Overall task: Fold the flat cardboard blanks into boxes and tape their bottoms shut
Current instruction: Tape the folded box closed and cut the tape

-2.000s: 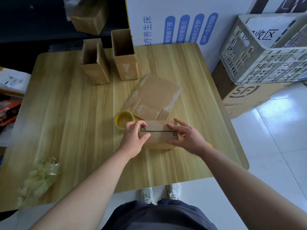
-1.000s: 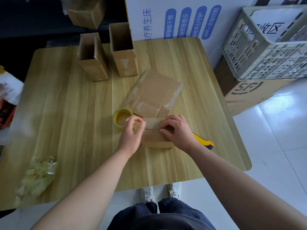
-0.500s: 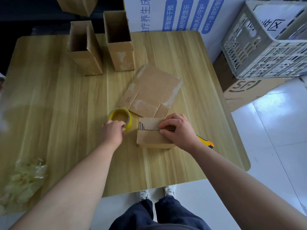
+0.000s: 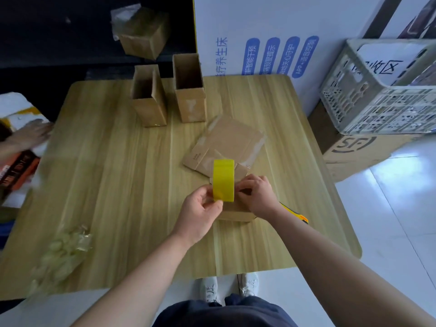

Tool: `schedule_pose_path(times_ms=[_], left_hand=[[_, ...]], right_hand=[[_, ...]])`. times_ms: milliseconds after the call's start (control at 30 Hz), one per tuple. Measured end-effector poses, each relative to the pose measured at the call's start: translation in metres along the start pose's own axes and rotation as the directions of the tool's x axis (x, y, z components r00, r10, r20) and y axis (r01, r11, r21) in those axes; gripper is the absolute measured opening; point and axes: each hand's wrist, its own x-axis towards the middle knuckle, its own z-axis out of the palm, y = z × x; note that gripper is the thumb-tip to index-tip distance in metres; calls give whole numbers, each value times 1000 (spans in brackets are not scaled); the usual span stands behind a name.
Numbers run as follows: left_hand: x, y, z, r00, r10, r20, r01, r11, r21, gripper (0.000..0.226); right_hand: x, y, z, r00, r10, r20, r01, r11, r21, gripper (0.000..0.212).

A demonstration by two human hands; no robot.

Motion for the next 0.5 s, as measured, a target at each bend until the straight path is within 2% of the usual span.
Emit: schedule_pose_path(times_ms=[133, 200, 300, 333, 400, 467, 500], left_hand=[[-3, -6, 9, 999, -21, 39, 19, 999, 39, 30], [-2, -8, 7, 997, 1, 82, -11, 991, 130, 33], [-2, -13, 4, 990, 47, 136, -82, 960, 267, 34], [-1, -15, 3, 986, 71, 148, -116, 939, 323, 31], [0, -14, 2, 978, 82, 190, -155, 898, 411, 22], [0, -13, 0, 975, -1, 223, -89, 914, 395, 26], [-1, -11, -1, 975, -51, 215, -21, 946, 322, 31]], right_hand=[[0, 1, -1, 999, 24, 21, -24, 1000, 0, 21], [0, -3, -7, 995, 62, 76, -68, 995, 75, 24], [0, -5, -9, 985, 72, 157, -81, 996, 48, 41], [1, -5, -9, 985, 87, 147, -92, 996, 22, 39], [2, -3, -8, 989, 113, 90, -115, 993, 17, 24], [3, -1, -5, 994, 99, 46, -101, 994, 33, 19], [4, 1, -4, 995, 88, 38, -89, 996, 25, 18]])
